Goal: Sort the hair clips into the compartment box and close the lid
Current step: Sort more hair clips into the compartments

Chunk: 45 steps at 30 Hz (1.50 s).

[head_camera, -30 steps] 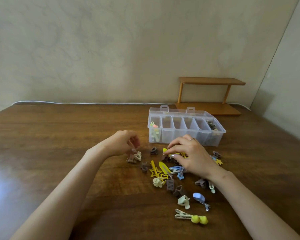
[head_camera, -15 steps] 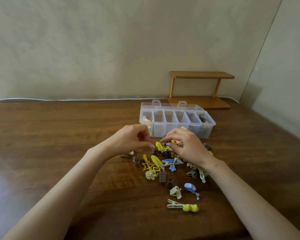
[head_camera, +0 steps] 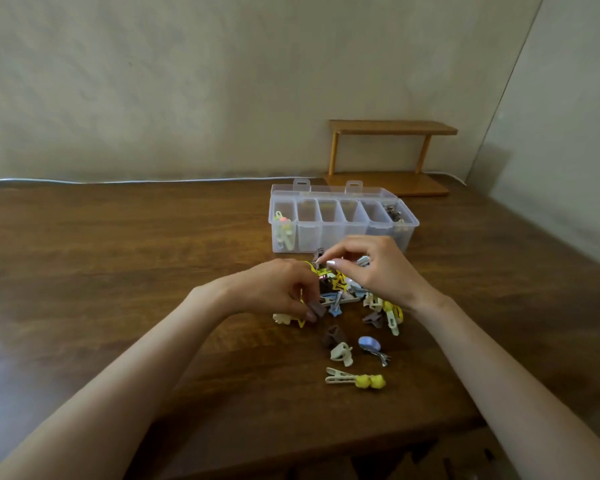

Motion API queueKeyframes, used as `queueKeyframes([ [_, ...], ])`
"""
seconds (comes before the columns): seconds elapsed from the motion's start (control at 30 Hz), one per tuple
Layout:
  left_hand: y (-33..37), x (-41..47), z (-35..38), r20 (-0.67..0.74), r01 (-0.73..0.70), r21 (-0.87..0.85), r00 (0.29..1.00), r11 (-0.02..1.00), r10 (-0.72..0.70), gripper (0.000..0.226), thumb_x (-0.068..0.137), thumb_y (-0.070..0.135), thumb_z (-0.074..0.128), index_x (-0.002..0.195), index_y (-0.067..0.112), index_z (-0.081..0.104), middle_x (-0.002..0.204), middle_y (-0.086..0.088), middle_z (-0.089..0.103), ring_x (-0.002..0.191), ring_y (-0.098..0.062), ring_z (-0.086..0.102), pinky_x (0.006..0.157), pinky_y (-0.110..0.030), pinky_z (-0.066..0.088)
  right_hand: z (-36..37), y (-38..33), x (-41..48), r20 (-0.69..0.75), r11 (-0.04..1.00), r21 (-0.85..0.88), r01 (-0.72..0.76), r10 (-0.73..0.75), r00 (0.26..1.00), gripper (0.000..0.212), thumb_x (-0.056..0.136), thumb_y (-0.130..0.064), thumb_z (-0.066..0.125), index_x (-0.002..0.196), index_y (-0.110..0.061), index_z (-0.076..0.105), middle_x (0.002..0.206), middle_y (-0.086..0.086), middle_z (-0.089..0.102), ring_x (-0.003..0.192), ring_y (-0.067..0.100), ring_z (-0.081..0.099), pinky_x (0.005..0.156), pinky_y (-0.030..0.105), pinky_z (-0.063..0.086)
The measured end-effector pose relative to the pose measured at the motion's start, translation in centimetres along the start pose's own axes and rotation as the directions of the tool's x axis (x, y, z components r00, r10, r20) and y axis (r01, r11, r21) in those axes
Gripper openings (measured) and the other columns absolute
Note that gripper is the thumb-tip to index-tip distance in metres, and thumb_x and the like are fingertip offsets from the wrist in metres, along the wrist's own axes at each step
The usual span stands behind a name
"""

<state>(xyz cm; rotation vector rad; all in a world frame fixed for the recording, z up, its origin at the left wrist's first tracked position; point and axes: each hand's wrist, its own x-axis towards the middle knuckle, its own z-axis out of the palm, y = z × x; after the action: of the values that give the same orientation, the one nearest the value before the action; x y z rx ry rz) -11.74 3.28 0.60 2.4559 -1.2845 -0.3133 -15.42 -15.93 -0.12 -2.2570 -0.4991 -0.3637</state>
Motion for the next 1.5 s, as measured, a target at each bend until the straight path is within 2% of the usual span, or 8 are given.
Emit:
queueKeyframes([
  [0.17,-0.6,-0.1,-0.2,-0.047,0.079,-0.082,0.995,0.993,-0.083,0.020,0.086,0.028,0.062,0.100,0.014,0.065,0.102,0.000,0.060,0.091,-0.014,0.055,0.081,-0.031,0.047,-1.0,-1.1,-1.2,0.211,0.995,0.089,-0.054,0.034,0.977,0.010,0.082,-0.010,0.070,0.085,-0.018,0.075,0.080,-0.008,0.069,0.075,0.004,0.061,0.065,0.020,0.046],
  [0.33,-0.5,-0.1,-0.3,-0.058,0.114,-0.093,0.991,0.989,-0.120,0.023,0.094,0.030,0.048,0.102,0.015,0.064,0.100,0.001,0.056,0.093,-0.015,0.055,0.085,-0.032,0.046,-1.4,-1.3,-2.1,0.403,0.988,0.137,-0.077,0.015,0.915,0.017,0.081,-0.004,0.067,0.086,-0.018,0.076,0.085,-0.004,0.065,0.075,0.010,0.053,0.066,0.032,0.044],
  [0.43,-0.4,0.1,-0.2,-0.058,0.126,-0.079,0.990,0.989,-0.130,0.027,0.095,0.031,0.045,0.101,0.013,0.064,0.101,-0.003,0.057,0.093,-0.017,0.055,0.084,-0.033,0.046,-1.4,-1.0,-2.5,0.452,0.984,0.141,-0.107,0.032,0.891,0.012,0.081,-0.013,0.070,0.090,-0.018,0.076,0.091,-0.002,0.065,0.085,0.021,0.056,0.073,0.042,0.046],
  [0.7,-0.6,0.5,0.5,-0.113,0.107,0.006,0.988,0.994,-0.105,0.026,0.089,0.038,0.053,0.100,0.018,0.066,0.098,-0.001,0.060,0.087,-0.014,0.056,0.079,-0.033,0.049,-1.4,-0.6,-3.0,0.417,0.987,0.074,-0.146,0.102,0.903,0.005,0.077,-0.019,0.075,0.081,-0.020,0.074,0.090,-0.004,0.066,0.086,0.022,0.059,0.079,0.047,0.050],
  [1.0,-0.6,0.8,0.8,-0.154,0.084,-0.038,0.984,0.996,-0.089,0.020,0.088,0.028,0.058,0.106,0.019,0.061,0.100,0.005,0.063,0.088,-0.008,0.057,0.071,-0.017,0.046,-2.0,-0.6,-2.9,0.390,0.988,0.047,-0.144,0.115,0.914,0.025,0.082,0.000,0.065,0.094,-0.021,0.073,0.097,-0.009,0.063,0.093,0.004,0.057,0.083,0.021,0.048],
  [1.17,-0.8,0.7,0.6,-0.216,0.092,-0.088,0.970,0.992,-0.109,0.018,0.091,0.016,0.056,0.108,0.019,0.058,0.095,0.005,0.065,0.085,-0.004,0.058,0.067,-0.010,0.044,-1.3,-0.4,-2.9,0.460,0.992,-0.041,-0.117,0.123,0.879,0.031,0.081,-0.014,0.070,0.103,-0.036,0.069,0.103,-0.012,0.059,0.104,0.004,0.048,0.092,0.028,0.043],
  [1.3,-0.9,0.3,0.2,-0.124,0.057,-0.069,0.990,0.996,-0.065,0.032,0.086,0.005,0.059,0.111,0.025,0.056,0.097,0.014,0.060,0.088,-0.001,0.056,0.069,-0.008,0.043,-0.9,-0.2,-2.8,0.434,0.991,-0.089,-0.095,0.125,0.892,0.032,0.074,-0.027,0.077,0.104,-0.034,0.069,0.103,-0.016,0.059,0.105,0.003,0.047,0.092,0.032,0.042],
  [1.5,-0.3,0.6,0.9,-0.152,0.026,-0.009,0.988,1.000,-0.027,0.029,0.082,0.023,0.067,0.107,0.027,0.054,0.097,0.015,0.050,0.082,0.002,0.049,0.066,-0.012,0.040,-0.6,-0.1,-2.6,0.422,0.989,-0.145,-0.026,0.086,0.903,0.027,0.070,-0.033,0.080,0.095,-0.030,0.069,0.093,-0.018,0.060,0.099,0.007,0.049,0.087,0.040,0.045],
])
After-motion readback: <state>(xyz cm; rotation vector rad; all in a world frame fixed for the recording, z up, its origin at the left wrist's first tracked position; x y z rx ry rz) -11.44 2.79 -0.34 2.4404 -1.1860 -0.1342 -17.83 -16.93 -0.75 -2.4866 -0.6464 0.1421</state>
